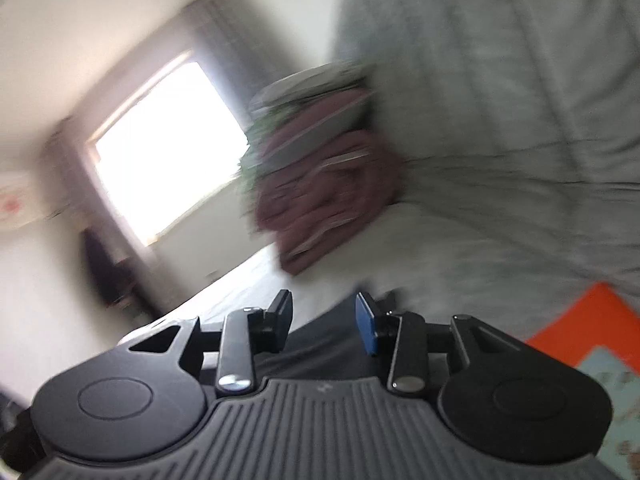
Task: Fold clothes
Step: 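Lower the black shirt onto the clothes stack and open both grippers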
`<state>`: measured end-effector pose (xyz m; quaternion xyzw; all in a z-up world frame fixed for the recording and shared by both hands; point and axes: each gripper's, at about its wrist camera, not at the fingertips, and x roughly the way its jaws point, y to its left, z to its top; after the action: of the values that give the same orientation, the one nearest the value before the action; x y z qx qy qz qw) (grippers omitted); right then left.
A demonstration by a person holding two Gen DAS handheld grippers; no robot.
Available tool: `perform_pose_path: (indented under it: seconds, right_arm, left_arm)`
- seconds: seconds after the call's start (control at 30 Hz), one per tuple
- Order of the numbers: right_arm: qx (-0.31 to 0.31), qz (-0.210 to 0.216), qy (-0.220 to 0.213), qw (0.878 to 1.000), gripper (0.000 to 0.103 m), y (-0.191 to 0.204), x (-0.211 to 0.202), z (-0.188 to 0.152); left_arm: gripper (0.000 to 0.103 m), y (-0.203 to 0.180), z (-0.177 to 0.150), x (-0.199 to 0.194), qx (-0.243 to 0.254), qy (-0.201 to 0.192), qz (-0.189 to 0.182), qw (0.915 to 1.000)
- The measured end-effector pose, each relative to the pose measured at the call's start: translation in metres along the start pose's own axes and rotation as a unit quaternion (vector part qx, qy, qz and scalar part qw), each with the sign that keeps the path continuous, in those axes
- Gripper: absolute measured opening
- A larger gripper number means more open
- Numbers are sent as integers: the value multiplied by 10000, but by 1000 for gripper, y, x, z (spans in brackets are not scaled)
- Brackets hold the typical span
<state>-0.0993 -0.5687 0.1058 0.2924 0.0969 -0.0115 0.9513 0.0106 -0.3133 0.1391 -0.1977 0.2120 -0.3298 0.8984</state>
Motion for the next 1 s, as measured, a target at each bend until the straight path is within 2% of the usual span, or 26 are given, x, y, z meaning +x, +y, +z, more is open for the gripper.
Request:
perform_pose_path:
  seconds: [0.1, 0.23, 0.37, 0.5, 0.6, 0.73, 1.0]
  right_arm:
    - [-401, 310, 189, 9985, 39, 18, 6, -12]
    - [-988, -48, 271, 9947, 39, 28, 19, -30]
    - [-1786, -737, 98, 9811, 40, 27, 29, -52]
    - [-2258, -880, 113, 9701, 40, 25, 35, -62]
    - [-2276, -945, 119, 9691, 41, 21, 37, -63]
    - [-2039, -980, 136, 9740, 42, 14, 37, -62]
    - [-1909, -953, 127, 9769, 43, 9, 32, -67]
  left_arm:
    - [63, -14, -11, 10, 282, 34, 26, 9996]
    - [63, -33, -25, 23, 658, 80, 61, 9978]
    - [62, -36, -38, 28, 857, -106, 298, 9958]
    - [62, -37, -46, 30, 1096, -240, 468, 9926]
    - [62, -38, -49, 32, 1201, -262, 513, 9911]
    - [62, -36, -53, 34, 1225, -279, 519, 9907]
    - [63, -40, -70, 36, 1617, -459, 605, 9839]
